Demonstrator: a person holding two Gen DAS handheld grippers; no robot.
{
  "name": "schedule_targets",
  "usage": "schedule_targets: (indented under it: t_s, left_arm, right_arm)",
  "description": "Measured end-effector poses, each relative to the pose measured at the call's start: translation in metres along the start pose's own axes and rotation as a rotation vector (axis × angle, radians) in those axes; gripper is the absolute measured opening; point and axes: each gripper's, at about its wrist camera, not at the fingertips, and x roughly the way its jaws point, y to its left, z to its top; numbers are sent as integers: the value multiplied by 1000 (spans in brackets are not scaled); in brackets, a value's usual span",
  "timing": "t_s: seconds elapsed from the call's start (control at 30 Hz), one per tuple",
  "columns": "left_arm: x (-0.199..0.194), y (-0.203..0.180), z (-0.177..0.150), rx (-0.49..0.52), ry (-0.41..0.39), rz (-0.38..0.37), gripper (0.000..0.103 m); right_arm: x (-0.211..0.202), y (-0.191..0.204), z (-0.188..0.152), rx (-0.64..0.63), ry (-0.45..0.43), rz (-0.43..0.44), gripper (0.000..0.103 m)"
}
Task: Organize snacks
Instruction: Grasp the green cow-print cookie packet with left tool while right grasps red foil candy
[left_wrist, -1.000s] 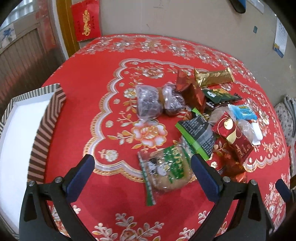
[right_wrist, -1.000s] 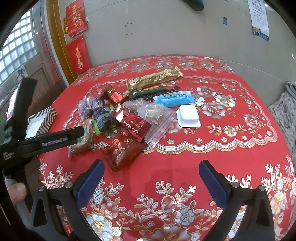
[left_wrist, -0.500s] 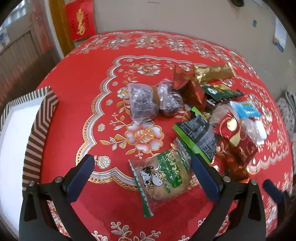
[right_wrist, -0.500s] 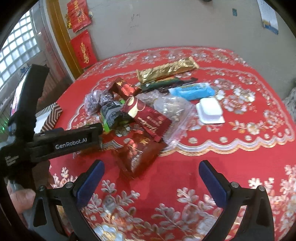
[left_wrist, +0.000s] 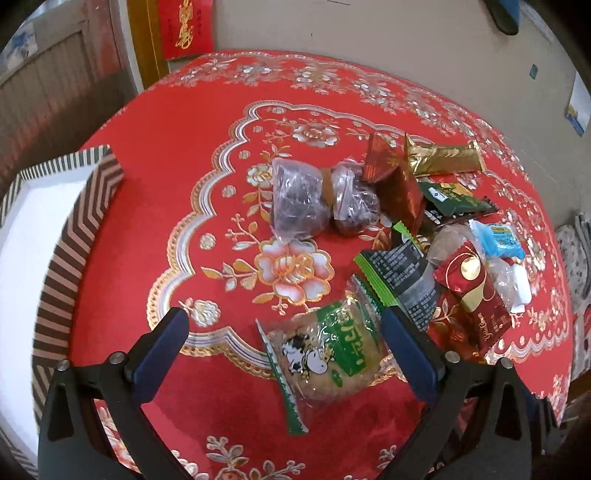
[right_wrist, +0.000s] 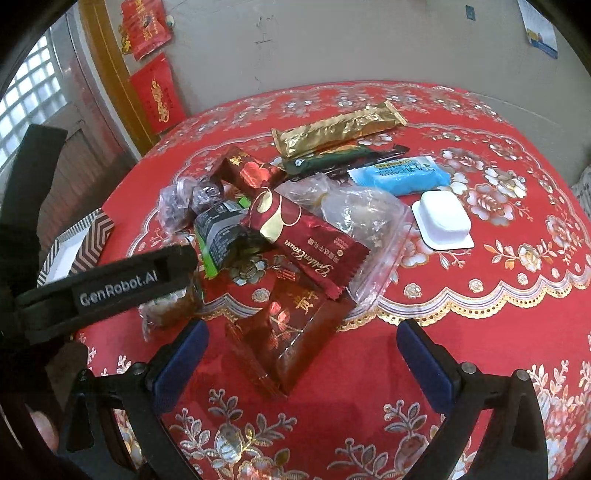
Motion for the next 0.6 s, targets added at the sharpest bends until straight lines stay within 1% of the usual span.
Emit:
schedule_targets:
  t_s: [0.07,0.17,0.23,0.27,0.37,0.47,0.53,0.6]
  left_arm:
    - [1,-1,-1,-16,3,-6,103]
    - [5,-2,-3,-29,28,-36,103]
    - [3,-4,-2,-9,43,-50,103]
    - [2,-4,-1,-15,49,-69,103]
    - [4,-4,-1,-31,72,-97,103]
    - [3,-11,-5,1,74,-95,103]
    - [5,-16,-6,33,70,-68,103]
    - [5,-19,-8,58,64,-52,103]
  right_arm:
    - [2,-1,1,8,2,10,97]
    - [7,-3,4,10,6,14,93]
    - [6,-4,4,3,-5,12,87]
    - [6,-4,5,3,-4,15,87]
    - [6,-6,5,8,-7,15,86]
    - [6,-5,5,-7,-7,4,83]
    - [6,-3,5,-21,-9,-14,73]
    - [5,-3,5,-25,-9,-10,72]
